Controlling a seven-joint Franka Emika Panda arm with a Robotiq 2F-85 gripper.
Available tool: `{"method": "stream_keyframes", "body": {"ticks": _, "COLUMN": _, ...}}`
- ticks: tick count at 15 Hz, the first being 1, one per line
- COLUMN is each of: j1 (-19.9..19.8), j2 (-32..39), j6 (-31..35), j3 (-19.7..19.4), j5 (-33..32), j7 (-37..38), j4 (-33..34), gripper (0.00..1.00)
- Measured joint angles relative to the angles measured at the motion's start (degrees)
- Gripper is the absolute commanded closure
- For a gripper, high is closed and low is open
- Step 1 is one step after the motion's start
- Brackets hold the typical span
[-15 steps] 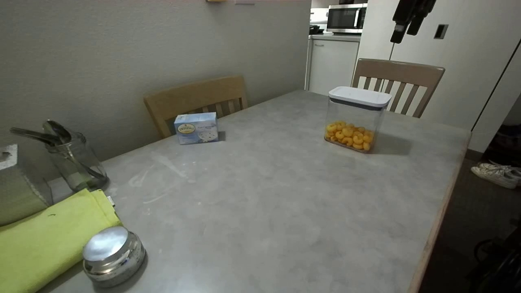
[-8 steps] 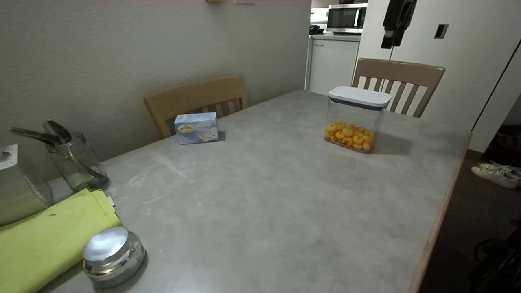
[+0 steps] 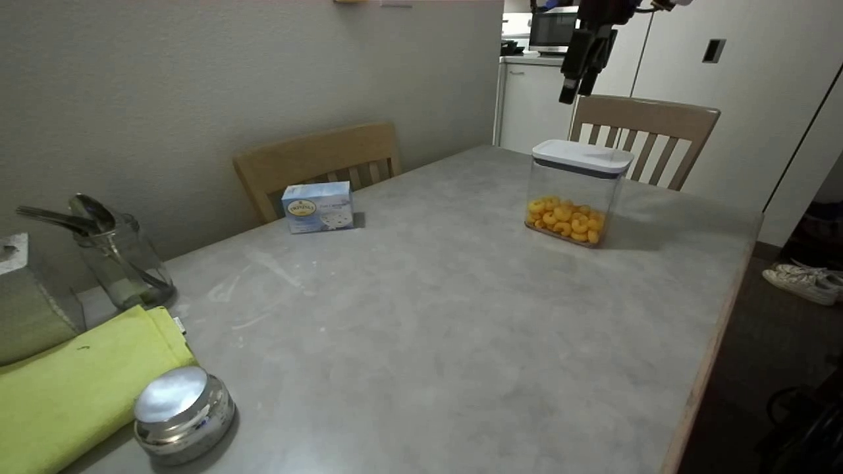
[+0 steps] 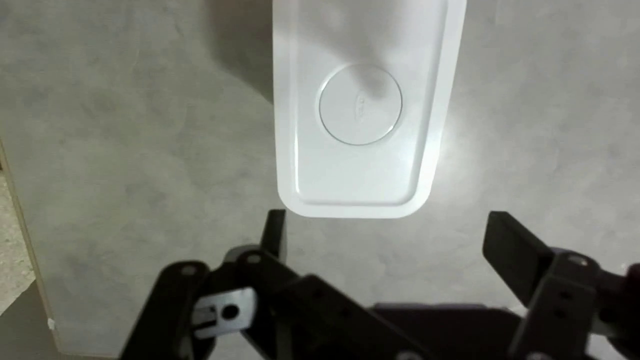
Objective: Push the button on the lid then take the lid off the container and place it on the table
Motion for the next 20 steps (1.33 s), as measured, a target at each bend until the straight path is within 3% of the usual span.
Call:
{"method": "stream_keyframes", "body": {"ticks": 5, "j1": -0.06, "j2": 0.00, "j6": -0.04, "j3": 0.25, "j5": -0.05, "j7": 0.47, "j4": 0.14, "gripper": 0.00}}
{"method": "stream_keyframes", "body": {"ticks": 6, "j1": -0.06, "j2": 0.04, "j6": -0.02, "j3": 0.42, "j5": 0.02, "j7": 0.53, "j4": -0.01, "gripper": 0.25}}
{"method": "stream_keyframes", "body": {"ticks": 7, "j1": -0.07, "j2": 0.17, "j6": 0.02, "j3": 0.60, "j5": 0.15, "j7": 0.54, "j4": -0.12, "gripper": 0.26}}
{"method": "stream_keyframes", "body": {"ticks": 17, "j1": -1.04, "j2": 4.09, "j6": -1.42, "j3": 1.57, "j5": 1.21, "j7": 1.58, "j4": -0.25, "gripper": 0.98}}
{"method": "stream_keyframes", "body": {"ticks": 20, "j1": -1.03, "j2": 3.99, "j6": -4.07, "j3": 1.59, "j5": 1.07, "j7": 3.07, "j4": -0.24, "gripper": 1.00}}
